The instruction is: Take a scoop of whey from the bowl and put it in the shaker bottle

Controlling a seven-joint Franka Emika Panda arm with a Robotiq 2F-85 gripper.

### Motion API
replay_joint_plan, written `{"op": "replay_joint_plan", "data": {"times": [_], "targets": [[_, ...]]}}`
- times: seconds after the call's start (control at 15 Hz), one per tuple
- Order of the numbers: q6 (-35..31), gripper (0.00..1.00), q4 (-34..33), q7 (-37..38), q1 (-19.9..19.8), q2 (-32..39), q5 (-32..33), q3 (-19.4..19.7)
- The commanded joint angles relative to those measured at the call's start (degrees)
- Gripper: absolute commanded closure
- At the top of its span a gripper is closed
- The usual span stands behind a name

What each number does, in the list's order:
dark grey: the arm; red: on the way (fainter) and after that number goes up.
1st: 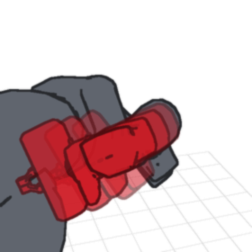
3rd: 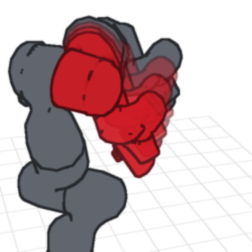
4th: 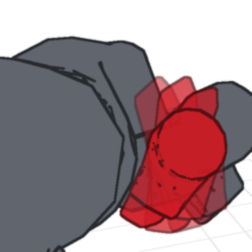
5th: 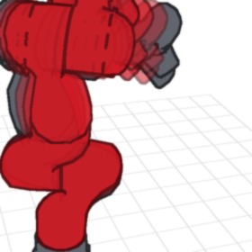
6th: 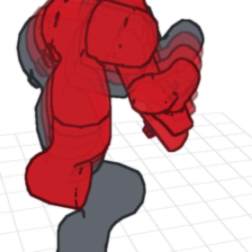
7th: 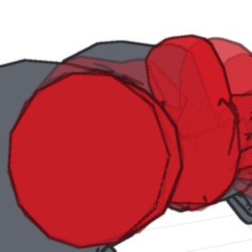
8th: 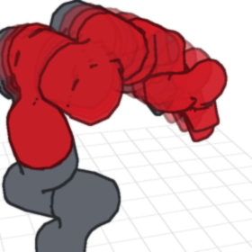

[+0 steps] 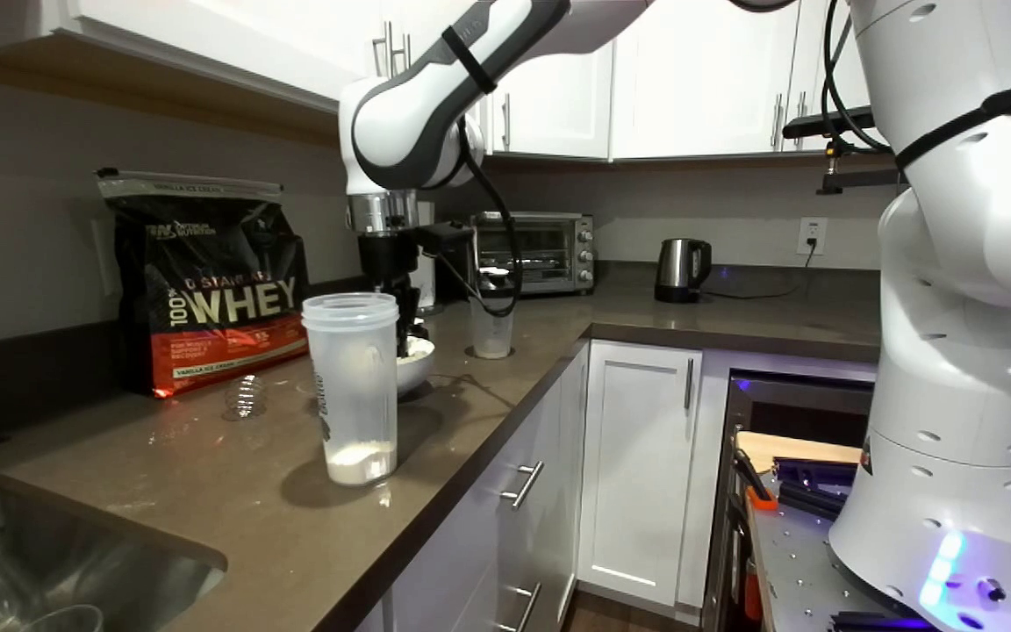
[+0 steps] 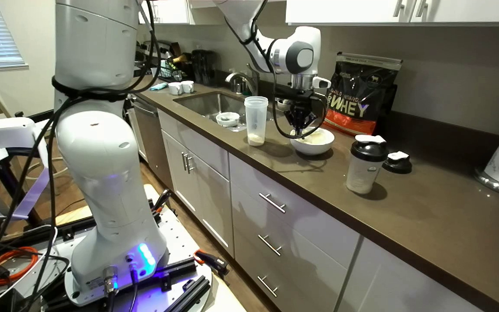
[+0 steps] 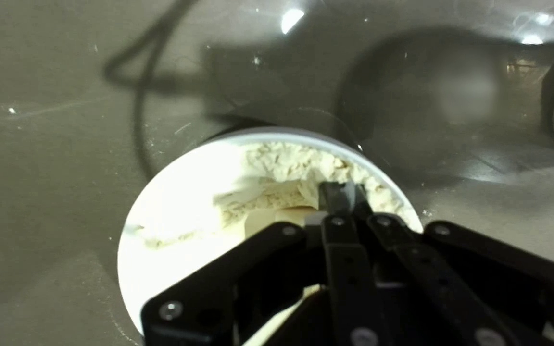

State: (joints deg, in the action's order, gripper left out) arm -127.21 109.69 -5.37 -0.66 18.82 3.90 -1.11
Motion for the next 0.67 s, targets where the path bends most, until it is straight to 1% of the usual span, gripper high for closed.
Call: {"op": "replay_joint_plan", "data": {"times": [0.0,0.6], "targets": [[-0.08,0.99,0.93,-1.39,-0.93,-0.79,-2.69,0.0],[-0.23,0.99,1.13,-1.15,-1.45,-1.66,-3.71,1.15]]}}
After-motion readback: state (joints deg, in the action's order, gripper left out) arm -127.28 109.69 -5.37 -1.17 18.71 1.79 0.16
